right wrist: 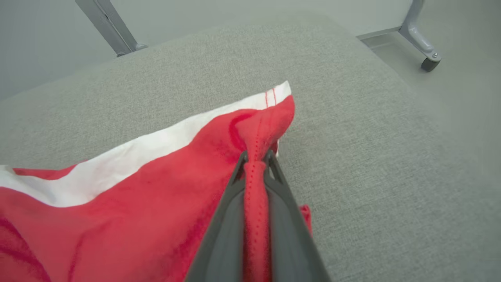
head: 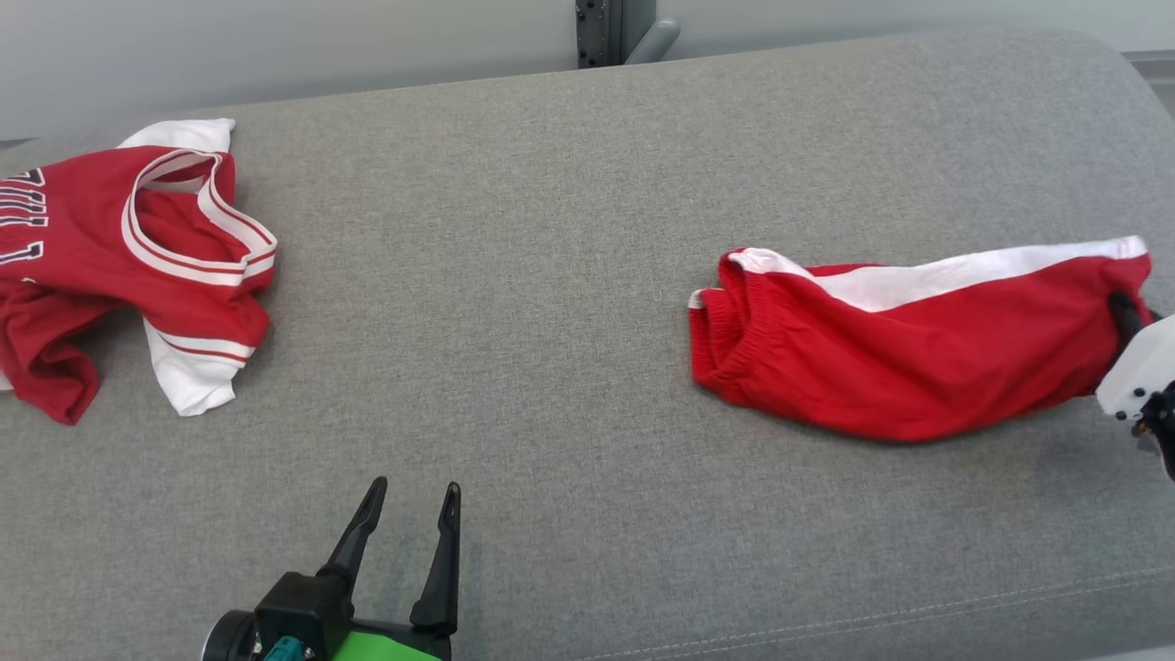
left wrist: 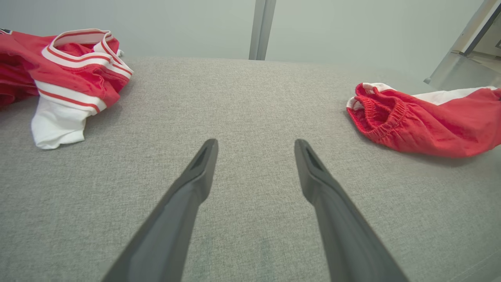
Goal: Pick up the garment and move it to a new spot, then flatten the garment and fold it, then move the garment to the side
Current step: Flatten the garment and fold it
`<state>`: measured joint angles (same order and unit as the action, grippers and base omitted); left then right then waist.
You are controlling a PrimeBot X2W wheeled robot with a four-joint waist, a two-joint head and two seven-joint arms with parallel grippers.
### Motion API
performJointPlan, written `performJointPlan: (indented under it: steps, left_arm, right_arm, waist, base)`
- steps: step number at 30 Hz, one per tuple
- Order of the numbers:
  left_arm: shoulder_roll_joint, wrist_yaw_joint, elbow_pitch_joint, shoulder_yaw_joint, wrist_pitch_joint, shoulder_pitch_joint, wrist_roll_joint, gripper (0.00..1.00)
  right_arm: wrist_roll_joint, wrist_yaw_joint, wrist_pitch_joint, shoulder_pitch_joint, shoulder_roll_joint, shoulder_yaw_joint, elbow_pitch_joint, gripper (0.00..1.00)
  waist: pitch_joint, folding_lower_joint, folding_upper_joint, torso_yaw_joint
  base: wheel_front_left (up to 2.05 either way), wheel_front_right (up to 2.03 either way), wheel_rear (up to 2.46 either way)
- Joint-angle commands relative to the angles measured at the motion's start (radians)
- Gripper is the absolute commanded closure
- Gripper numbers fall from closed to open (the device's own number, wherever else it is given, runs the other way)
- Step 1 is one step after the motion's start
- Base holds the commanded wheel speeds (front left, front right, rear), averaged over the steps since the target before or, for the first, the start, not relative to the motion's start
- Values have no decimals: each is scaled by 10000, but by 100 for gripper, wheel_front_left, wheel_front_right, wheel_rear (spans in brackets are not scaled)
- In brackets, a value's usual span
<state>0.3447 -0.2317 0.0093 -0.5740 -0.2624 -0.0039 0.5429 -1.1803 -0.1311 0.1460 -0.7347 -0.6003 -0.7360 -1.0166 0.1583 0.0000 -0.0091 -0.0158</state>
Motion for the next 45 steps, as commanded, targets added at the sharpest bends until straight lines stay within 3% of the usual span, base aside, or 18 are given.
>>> performJointPlan:
  steps: [1, 10, 15, 23, 28, 29, 30, 31, 35, 39, 45]
  left_arm:
    - [-97, 66, 32, 97, -27, 168, -141, 0]
    - [-410, 243, 88, 469, -27, 410, -249, 0]
    - [-532, 379, 122, 664, -27, 499, -361, 0]
    - [-686, 596, 358, 794, -28, 373, -474, 0]
    - [-839, 715, 538, 896, -28, 323, -514, 0]
    - [-873, 742, 571, 916, -28, 332, -525, 0]
    - [-903, 755, 598, 951, -28, 352, -537, 0]
    - [-938, 772, 618, 993, -28, 386, -536, 0]
    - [-1024, 834, 697, 1135, -28, 603, -553, 0]
    - [-1076, 901, 737, 1322, -28, 831, -580, 0]
    - [-1157, 889, 670, 1626, -28, 1243, -655, 0]
  right_arm:
    - [192, 6, 140, -262, -50, -73, 194, 100]
    - [1078, 6, -222, -117, 479, -949, 3041, 100]
    - [2081, 7, -798, 391, 1218, -1247, 4324, 100]
    - [3989, 2, -1197, 808, 3219, -267, 3679, 100]
    - [5027, 2, -1395, 981, 4058, 286, 3103, 100]
    - [5180, 2, -1395, 1030, 4192, 393, 3015, 95]
    - [5339, 2, -1389, 1071, 4303, 485, 2985, 62]
    - [5491, 2, -1333, 1119, 4386, 559, 3025, 0]
    - [5839, 4, -1136, 1490, 4374, 977, 3492, 0]
    - [5929, 4, -1037, 2204, 4037, 1555, 4747, 0]
    - [6382, 6, -991, 3900, 3161, 3617, 7009, 0]
  waist:
    - [-37, 0, 91, 92]
    - [-153, 0, 91, 214]
    - [-141, 0, 91, 192]
    - [-124, 0, 91, 260]
    - [-181, 0, 91, 393]
    - [-210, 0, 91, 421]
    - [-237, 0, 91, 440]
    - [-272, 0, 91, 455]
    - [-445, 0, 91, 464]
    - [-704, 0, 91, 397]
    - [-1050, 0, 91, 215]
  base:
    - [0, 0, 0]
    - [0, 0, 0]
    - [0, 0, 0]
    - [0, 0, 0]
    - [0, 0, 0]
    - [0, 0, 0]
    - [0, 0, 0]
    - [0, 0, 0]
    - [0, 0, 0]
    - [0, 0, 0]
    - [0, 0, 0]
